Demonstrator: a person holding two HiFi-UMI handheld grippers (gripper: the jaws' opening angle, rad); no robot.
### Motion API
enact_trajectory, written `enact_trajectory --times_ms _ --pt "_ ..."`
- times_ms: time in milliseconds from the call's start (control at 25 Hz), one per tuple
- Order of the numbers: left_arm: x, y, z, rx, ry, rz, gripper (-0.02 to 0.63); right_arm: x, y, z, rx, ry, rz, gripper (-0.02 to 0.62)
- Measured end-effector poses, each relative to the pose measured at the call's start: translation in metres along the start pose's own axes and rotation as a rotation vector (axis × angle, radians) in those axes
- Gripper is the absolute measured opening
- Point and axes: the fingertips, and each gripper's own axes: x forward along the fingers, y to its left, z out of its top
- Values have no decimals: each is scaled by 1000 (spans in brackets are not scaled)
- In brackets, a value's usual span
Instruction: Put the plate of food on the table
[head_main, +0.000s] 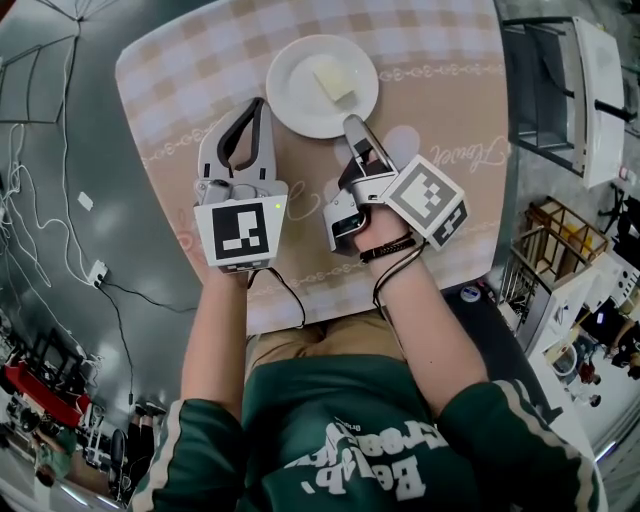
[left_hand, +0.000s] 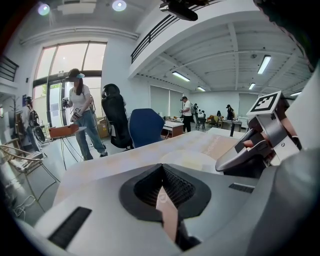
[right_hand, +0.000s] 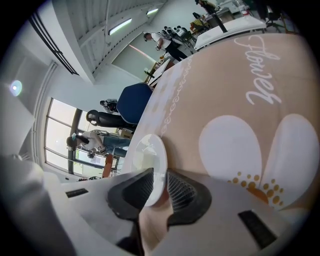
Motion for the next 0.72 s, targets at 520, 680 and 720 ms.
enact_trajectory --times_ms 520,680,720 --pt "-13 -12 -4 -16 0 3 9 -17 -4 -2 -39 -9 9 74" --pt "-18 -15 -2 -18 -2 9 9 -22 -4 -3 -40 -5 13 74" --pt "-19 -16 -1 -19 -3 11 9 -23 -4 -3 -42 -5 14 74"
